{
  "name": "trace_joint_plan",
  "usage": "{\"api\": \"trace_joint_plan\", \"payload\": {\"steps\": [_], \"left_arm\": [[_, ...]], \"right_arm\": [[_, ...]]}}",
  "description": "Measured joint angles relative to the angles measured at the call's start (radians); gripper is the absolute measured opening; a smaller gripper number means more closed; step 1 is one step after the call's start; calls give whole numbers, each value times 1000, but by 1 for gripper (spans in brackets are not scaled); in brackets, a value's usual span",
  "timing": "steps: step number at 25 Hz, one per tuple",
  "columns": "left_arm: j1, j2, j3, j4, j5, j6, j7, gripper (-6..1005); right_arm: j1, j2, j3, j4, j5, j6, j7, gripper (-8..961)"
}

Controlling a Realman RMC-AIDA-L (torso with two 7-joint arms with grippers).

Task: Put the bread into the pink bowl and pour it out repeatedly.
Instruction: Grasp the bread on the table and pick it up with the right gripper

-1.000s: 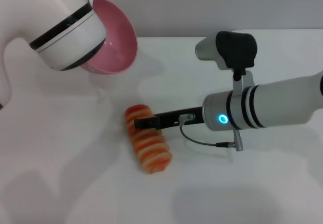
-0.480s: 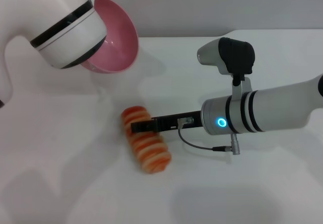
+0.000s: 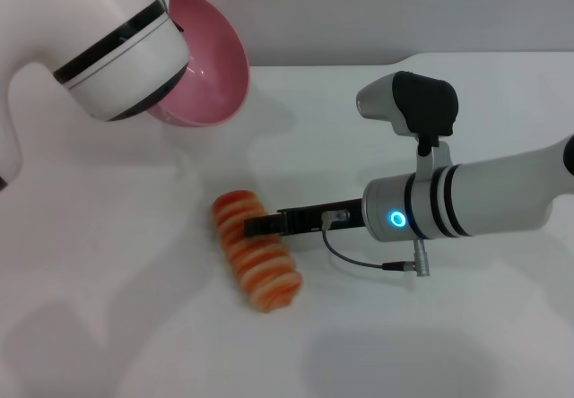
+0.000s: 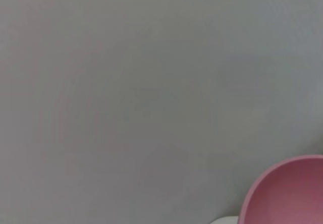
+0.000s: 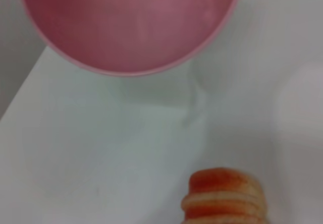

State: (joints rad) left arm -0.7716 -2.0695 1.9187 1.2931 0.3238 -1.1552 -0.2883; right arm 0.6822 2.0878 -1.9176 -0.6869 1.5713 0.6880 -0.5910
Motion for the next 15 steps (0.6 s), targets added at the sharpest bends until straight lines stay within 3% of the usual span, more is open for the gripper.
{"api": "trace_joint_plan", "payload": {"steps": [9,15], "left_arm": [[3,2,-6,0,7,2,0,39],[1,2,-9,2,8,2,12,39]], "right_arm": [[-12,0,3,0,4,-11,-32,590],[-16,0,6,-5,4,-22,-33,360]]}}
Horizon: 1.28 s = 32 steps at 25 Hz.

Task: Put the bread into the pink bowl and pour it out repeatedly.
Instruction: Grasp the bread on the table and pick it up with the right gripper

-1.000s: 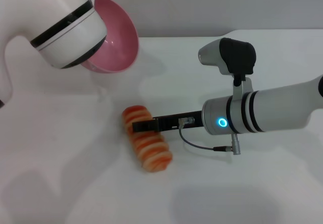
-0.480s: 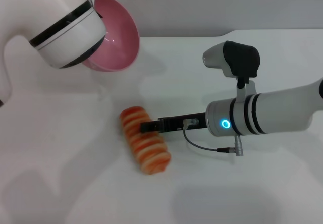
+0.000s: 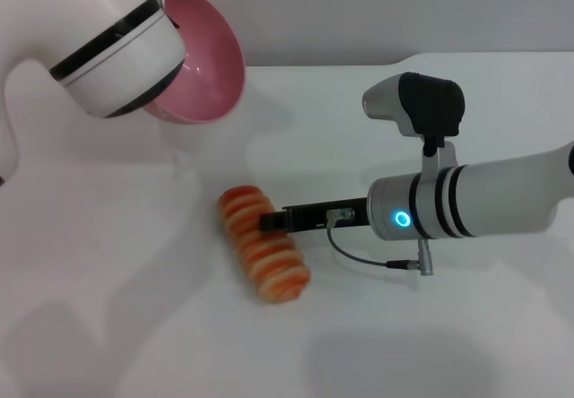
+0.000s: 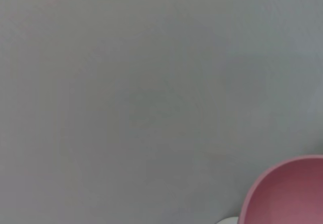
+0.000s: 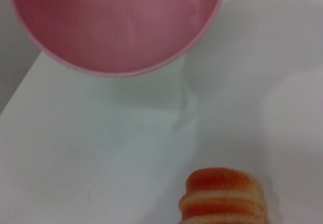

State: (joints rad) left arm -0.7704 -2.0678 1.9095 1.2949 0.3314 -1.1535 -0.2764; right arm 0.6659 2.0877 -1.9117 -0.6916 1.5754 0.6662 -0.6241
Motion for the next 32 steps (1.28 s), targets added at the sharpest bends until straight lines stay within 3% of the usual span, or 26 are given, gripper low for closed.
{"api": "trace_joint_plan", "payload": {"steps": [7,13,20,24,32], "left_arm": [[-5,-1,-17,9,-5,-7,18,39],[-11,-4,-23,10,-11,-10,28,39],[-16,-5,-21,10,-57,-11,41,39],[-15,-6,-16,10,-70,-16,42,40],[-10,-7,-6,11,-123,-17,34,40]], "right_arm": [[-36,-6,10,-25,0,-32,-14,242],[-95,-19,78,-95,-18,-21,-28,191],[-130,-16,170,-142,-143,-30,-17,125],[-173,-17,243,-243,-307,-32,62,107],[-294,-16,342,-584,-620,38,256,74]]}}
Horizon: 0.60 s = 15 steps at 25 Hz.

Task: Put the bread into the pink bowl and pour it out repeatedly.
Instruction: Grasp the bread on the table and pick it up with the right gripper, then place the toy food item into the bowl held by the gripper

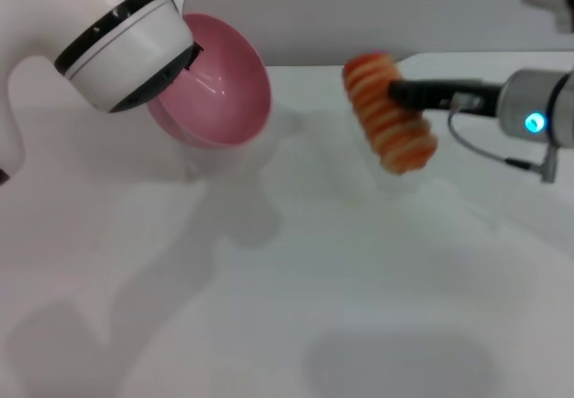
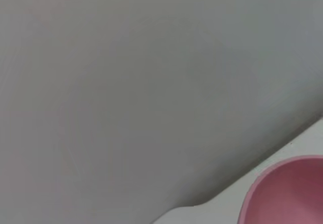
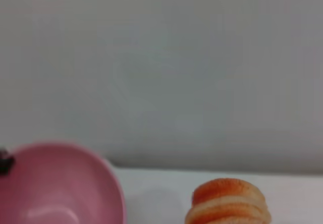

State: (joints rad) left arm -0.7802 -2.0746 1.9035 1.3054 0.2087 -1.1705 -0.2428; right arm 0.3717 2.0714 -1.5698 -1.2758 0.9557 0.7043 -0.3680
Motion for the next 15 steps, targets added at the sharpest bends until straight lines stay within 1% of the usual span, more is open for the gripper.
{"api": "trace_joint_plan", "payload": {"steps": [4,7,11,15], "left_arm": [[0,-1,11,-2,-56,13,-4,40],[0,-2,28,0,-108,22,-16,40],[-1,-3,65,18,-161,24,-53,40],[9,-1,75,40,-226,40,-57,40]], "right_arm": [[-33,3,2,-170,-134,74,95,62],[-36,5,-17,-239,-172,106,134,60],[-17,6,-61,-255,-175,111,148,55],[15,5,-87,-244,-186,105,156,52]]}}
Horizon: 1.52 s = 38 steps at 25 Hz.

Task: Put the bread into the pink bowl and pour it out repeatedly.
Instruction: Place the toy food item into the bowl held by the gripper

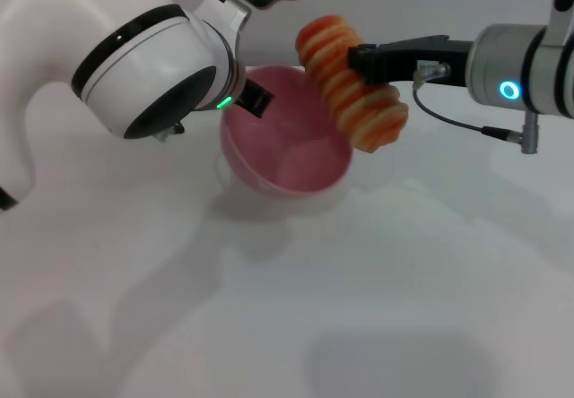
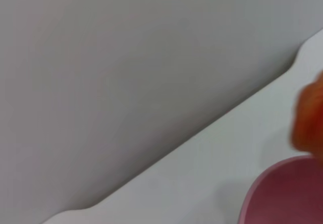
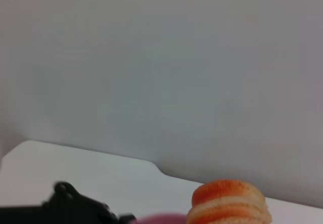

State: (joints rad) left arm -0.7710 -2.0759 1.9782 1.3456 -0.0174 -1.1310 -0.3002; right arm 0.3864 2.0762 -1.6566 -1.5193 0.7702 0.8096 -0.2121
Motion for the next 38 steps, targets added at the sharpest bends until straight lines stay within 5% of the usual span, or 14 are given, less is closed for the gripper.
{"api": "trace_joint_plan", "payload": {"steps": [18,28,38], "left_arm": [[17,4,-7,7,-67,65,9,40],[20,5,-6,1,-70,84,10,40],[25,6,-3,-17,-89,105,12,39]], "right_arm": [[52,1,-80,103,-10,-54,-39,93],[-14,-1,-118,99,-25,-198,-103,535],[-55,1,-137,63,-51,-294,-146,728]]}}
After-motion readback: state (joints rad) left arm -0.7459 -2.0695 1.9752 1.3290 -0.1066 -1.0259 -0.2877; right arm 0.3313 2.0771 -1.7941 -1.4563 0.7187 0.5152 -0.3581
